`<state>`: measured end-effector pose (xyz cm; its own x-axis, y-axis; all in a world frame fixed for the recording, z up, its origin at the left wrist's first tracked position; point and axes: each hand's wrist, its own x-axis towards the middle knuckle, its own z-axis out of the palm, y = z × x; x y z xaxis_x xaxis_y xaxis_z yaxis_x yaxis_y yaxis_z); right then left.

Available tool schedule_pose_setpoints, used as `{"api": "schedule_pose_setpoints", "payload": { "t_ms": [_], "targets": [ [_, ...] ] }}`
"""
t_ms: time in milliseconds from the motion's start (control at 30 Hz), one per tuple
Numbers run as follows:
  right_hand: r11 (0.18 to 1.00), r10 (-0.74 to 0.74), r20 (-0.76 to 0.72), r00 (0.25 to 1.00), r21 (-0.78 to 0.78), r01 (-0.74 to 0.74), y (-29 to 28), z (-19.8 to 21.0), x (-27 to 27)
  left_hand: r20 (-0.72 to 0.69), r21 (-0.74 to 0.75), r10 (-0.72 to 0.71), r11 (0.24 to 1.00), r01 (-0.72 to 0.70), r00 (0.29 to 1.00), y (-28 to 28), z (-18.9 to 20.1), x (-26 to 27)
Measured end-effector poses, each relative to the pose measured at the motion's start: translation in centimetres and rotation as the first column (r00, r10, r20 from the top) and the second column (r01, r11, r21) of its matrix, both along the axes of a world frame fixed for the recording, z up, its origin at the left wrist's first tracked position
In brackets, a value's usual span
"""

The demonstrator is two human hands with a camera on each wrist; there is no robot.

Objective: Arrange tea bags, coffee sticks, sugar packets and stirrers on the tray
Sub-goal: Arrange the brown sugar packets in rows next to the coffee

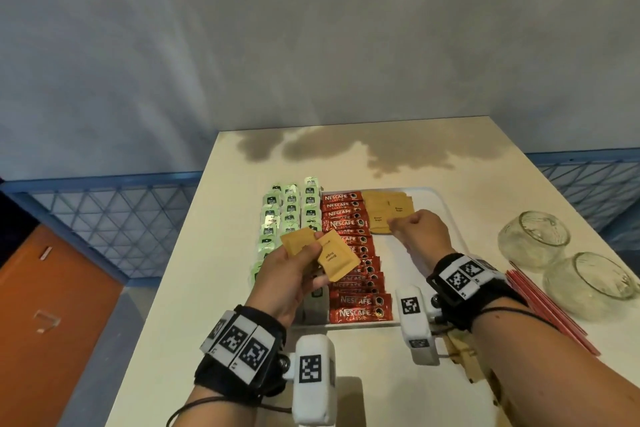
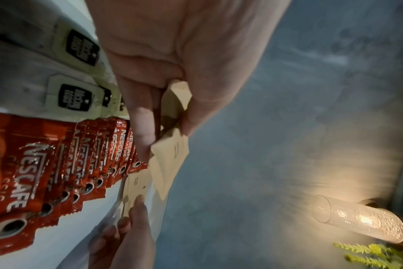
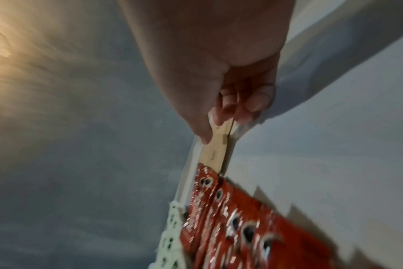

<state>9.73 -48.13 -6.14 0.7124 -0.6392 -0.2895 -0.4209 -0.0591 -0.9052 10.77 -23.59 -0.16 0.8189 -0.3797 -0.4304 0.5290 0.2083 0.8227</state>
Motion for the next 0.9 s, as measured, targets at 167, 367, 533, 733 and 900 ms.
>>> {"api": "schedule_pose_setpoints", "payload": {
  "t_ms": [167,367,533,733,900],
  "targets": [
    [0.973,0.193,0.125,0.973,0.105,-0.206,4.6,4.1,-3.7,0.058,0.037,0.062,0.997,-0.065,0.996,-0.8,-0.1,-0.6],
    [0.819,0.543,0.116,0.832,0.144,-0.555,8.1,7.3,-6.4,0.038,0.016,0.097,0.995,-0.097,0.995,-1.5,0.0,-2.0],
    [0.831,0.536,0.103,0.838,0.112,-0.545,7.8,8.5,-7.4,0.088,0.075,-0.006,0.997,0.000,0.996,-0.5,0.3,-3.0],
    [0.737,0.673,-0.029,0.739,-0.062,-0.673,5.5,10.7,-8.6,0.378,0.408,-0.216,0.912,0.047,0.900,0.9,1.6,-3.5],
    [0.650,0.735,-0.133,0.665,-0.139,-0.747,5.2,11.7,-8.7,0.488,0.518,-0.408,0.847,0.121,0.771,-0.1,1.9,-4.7]
  ]
}}
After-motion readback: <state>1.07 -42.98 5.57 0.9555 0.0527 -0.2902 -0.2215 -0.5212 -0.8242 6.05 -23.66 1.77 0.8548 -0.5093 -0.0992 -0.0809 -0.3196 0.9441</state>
